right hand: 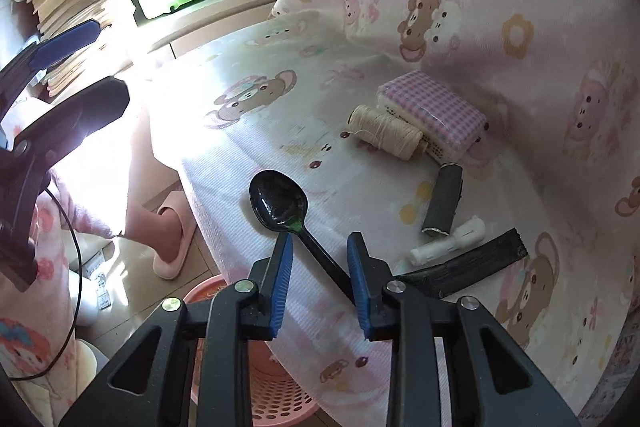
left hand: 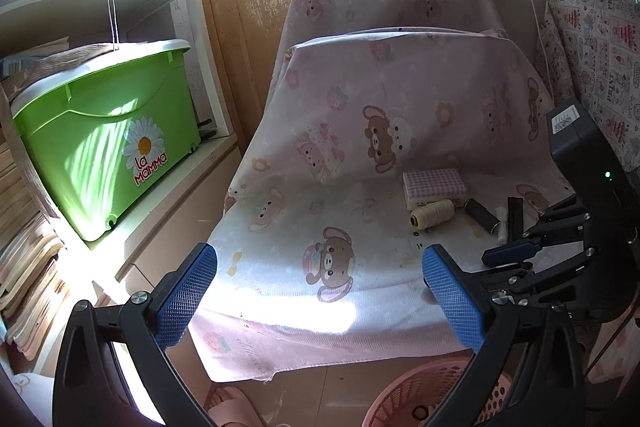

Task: Collect trash
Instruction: 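Close the right gripper on the black spoon handle, then reach the left gripper to the cream thread spool and close on it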

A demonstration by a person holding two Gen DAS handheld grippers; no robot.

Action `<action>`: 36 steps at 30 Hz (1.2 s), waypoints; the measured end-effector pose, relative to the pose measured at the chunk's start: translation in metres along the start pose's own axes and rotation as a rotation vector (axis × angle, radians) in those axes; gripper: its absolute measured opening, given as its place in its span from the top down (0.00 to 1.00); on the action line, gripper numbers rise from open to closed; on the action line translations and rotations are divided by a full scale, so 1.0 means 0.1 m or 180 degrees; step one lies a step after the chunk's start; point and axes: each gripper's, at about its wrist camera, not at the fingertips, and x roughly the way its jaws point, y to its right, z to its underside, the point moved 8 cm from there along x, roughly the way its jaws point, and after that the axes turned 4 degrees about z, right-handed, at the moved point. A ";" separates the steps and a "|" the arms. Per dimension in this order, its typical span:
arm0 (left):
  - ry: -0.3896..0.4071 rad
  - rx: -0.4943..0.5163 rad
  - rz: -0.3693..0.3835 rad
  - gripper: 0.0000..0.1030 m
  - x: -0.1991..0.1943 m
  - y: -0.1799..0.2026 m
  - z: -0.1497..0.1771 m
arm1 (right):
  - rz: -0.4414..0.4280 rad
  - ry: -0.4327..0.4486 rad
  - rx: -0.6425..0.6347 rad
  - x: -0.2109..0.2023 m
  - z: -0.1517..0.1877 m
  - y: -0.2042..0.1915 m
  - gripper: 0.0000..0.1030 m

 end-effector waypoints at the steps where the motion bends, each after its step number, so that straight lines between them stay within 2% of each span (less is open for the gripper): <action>1: 0.0003 0.0021 0.0010 0.01 -0.01 0.02 0.00 | 0.0017 0.0009 0.0047 0.00 0.00 0.02 0.86; 2: -0.0027 0.0021 0.0036 0.01 0.00 0.04 0.01 | 0.0041 0.0010 0.0106 0.00 0.00 0.05 0.93; 5: -0.0204 -0.0108 0.0118 0.01 0.08 0.02 0.07 | -0.0001 0.0033 0.0300 -0.01 0.00 0.10 0.93; 7: -0.0256 -0.0205 0.0134 0.01 0.11 -0.01 0.09 | 0.0065 0.0069 0.0397 -0.04 0.00 0.14 0.93; 12: -0.0219 -0.0292 0.0069 0.01 0.11 -0.09 0.08 | 0.0050 0.0257 0.0680 -0.20 -0.05 0.25 0.93; 16: -0.0257 -0.0261 0.0047 0.01 0.15 -0.07 0.11 | 0.0214 0.0422 0.0823 -0.35 -0.11 0.41 0.93; 24: -0.0374 -0.0180 0.0101 0.01 0.29 0.08 0.18 | 0.0482 0.0552 0.1282 -0.48 -0.15 0.82 0.93; 28: -0.0501 -0.0317 0.0179 0.01 0.40 0.13 0.22 | 0.0524 0.0623 0.1475 -0.57 -0.13 0.98 0.93; 30: -0.0485 -0.0402 0.0140 0.01 0.42 0.12 0.20 | 0.0535 0.0662 0.1516 -0.61 -0.13 1.03 0.93; 33: -0.0486 -0.0388 -0.0074 0.01 0.47 0.08 0.15 | 0.0617 0.0695 0.1476 -0.66 -0.13 1.06 0.93; 36: -0.0599 -0.0316 0.0037 0.01 0.56 0.13 0.04 | 0.0655 0.0712 0.1492 -0.67 -0.14 1.11 0.93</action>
